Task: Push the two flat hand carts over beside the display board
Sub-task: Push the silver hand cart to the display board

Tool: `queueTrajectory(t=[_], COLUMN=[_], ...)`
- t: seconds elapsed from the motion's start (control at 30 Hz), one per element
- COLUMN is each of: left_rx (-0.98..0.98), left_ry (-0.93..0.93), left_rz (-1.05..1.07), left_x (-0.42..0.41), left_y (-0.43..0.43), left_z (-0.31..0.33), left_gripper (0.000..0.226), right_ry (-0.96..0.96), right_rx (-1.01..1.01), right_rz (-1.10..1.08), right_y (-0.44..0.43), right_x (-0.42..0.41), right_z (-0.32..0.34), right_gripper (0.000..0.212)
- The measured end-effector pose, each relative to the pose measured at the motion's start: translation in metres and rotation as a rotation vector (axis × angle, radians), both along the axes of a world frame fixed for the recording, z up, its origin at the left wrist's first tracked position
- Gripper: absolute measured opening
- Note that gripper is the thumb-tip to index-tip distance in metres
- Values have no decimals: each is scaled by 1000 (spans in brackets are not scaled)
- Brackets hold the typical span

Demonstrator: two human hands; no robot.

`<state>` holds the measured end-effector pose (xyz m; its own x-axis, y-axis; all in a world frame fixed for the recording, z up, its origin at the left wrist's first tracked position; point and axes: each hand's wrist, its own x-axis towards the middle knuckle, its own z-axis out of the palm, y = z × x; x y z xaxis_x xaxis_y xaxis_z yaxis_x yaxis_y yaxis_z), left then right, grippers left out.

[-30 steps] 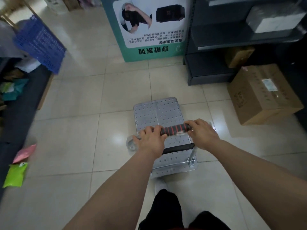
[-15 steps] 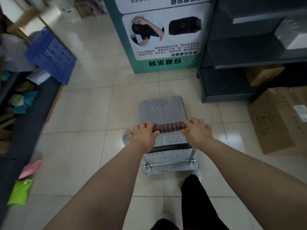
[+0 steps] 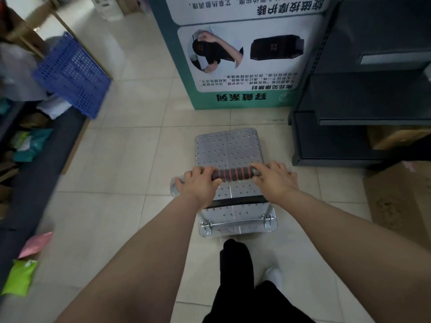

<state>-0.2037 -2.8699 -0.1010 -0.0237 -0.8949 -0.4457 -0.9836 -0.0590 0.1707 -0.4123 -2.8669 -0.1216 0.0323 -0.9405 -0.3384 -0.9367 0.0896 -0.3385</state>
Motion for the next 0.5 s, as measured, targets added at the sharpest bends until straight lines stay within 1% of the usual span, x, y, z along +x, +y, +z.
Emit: queueTrajectory(t=[0.17, 0.23, 0.4, 0.5], left_rx=[12, 40, 74, 59], left_ry=[-9, 1, 41, 36], left_rz=[-51, -59, -65, -58], left_x=[-9, -10, -10, -12], left_y=[-59, -84, -143, -161], left_z=[2, 3, 4, 1], left_gripper=[36, 35, 36, 38], right_ry=[-30, -12, -2, 5], right_rx=[-2, 11, -28, -39], right_rz=[-66, -60, -74, -59], right_y=[-59, -83, -139, -161], right_x=[-5, -6, -7, -10], right_z=[-2, 0, 1, -1], right_gripper=[38, 38, 33, 30])
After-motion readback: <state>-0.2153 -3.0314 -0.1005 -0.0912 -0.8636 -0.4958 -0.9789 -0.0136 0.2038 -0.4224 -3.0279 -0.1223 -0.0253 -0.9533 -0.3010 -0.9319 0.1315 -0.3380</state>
